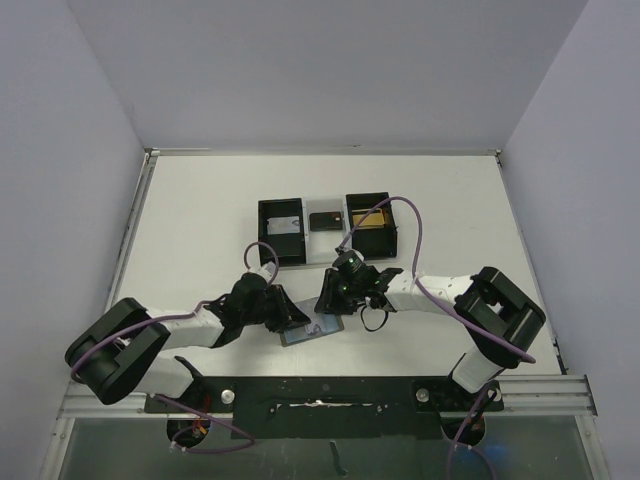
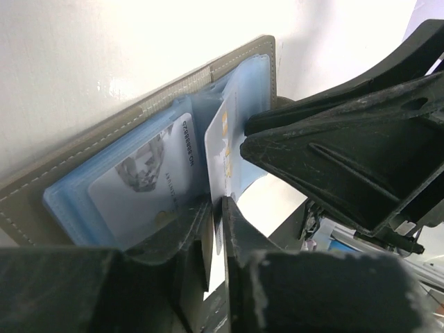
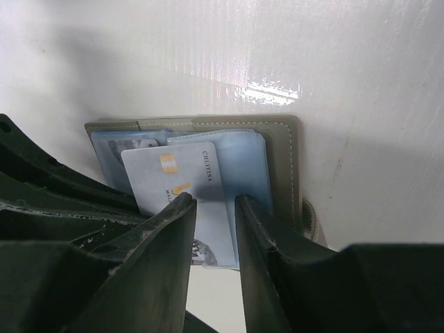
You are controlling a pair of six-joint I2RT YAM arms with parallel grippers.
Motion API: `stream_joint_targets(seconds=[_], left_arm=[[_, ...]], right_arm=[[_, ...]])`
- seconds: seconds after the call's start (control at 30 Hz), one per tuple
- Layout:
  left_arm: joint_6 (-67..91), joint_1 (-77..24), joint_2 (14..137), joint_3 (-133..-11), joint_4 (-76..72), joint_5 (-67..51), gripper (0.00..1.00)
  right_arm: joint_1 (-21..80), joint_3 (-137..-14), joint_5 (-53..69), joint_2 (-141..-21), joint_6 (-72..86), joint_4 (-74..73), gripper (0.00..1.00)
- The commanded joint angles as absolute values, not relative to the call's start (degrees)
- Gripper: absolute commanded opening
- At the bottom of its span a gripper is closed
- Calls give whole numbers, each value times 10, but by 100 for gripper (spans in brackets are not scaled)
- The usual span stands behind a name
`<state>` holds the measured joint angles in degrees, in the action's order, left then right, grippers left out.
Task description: Take the credit cards out of the card holder
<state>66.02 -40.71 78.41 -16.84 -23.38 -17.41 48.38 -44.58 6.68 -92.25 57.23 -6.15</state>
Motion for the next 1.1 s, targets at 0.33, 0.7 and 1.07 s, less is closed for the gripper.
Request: stream_joint_targets(seconds=[0.33, 0.7, 1.07], left_arm=[[635, -404, 689, -185, -166, -130, 0], [594, -400, 629, -190, -126, -118, 0], [585, -398, 583, -190, -125, -105, 0]], right_arm=[[484, -456, 17, -916, 560, -137, 32], [484, -459, -3, -895, 564, -153, 32], [492, -477, -30, -864, 553, -156, 33]])
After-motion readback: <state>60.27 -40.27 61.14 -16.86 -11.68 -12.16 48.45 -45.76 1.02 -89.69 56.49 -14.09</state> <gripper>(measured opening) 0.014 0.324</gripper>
